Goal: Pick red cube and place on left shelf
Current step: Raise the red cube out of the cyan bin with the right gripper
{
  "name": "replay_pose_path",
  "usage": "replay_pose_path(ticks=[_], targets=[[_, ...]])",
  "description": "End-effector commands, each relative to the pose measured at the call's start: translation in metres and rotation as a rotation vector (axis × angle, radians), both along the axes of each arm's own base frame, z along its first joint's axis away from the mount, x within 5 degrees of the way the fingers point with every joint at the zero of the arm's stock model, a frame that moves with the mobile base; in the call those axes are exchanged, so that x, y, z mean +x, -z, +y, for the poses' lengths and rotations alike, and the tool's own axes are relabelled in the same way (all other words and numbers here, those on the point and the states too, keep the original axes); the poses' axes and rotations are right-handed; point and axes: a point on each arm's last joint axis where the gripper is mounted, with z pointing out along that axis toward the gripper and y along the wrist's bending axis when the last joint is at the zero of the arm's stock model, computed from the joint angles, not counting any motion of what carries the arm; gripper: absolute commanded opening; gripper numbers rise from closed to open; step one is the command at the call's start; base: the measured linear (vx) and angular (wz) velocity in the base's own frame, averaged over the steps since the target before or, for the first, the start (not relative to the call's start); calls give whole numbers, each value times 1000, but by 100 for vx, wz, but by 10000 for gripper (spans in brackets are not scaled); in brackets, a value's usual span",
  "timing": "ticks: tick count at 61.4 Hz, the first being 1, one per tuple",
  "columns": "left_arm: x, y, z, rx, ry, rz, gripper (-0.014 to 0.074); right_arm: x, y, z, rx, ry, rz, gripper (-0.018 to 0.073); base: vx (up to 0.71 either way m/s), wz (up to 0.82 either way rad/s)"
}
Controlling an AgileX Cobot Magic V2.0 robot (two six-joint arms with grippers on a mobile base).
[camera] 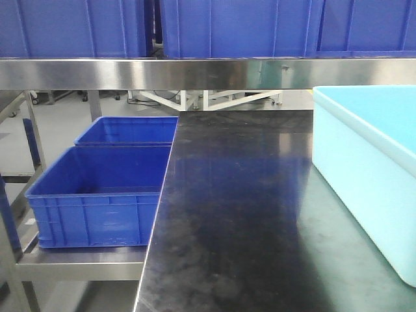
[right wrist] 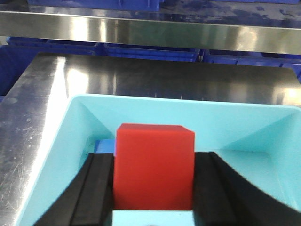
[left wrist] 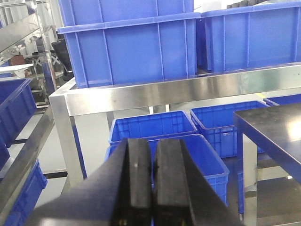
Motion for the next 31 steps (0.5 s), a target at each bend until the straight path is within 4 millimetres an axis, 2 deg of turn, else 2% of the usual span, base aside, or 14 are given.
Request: replay_pose_path(ticks=[1,31], targets=[[1,0,0,-7,0,-53,106,1,-16,1,6,-12,-108,57,0,0],[1,0,0,-7,0,-53,106,1,-16,1,6,-12,-108,57,0,0]])
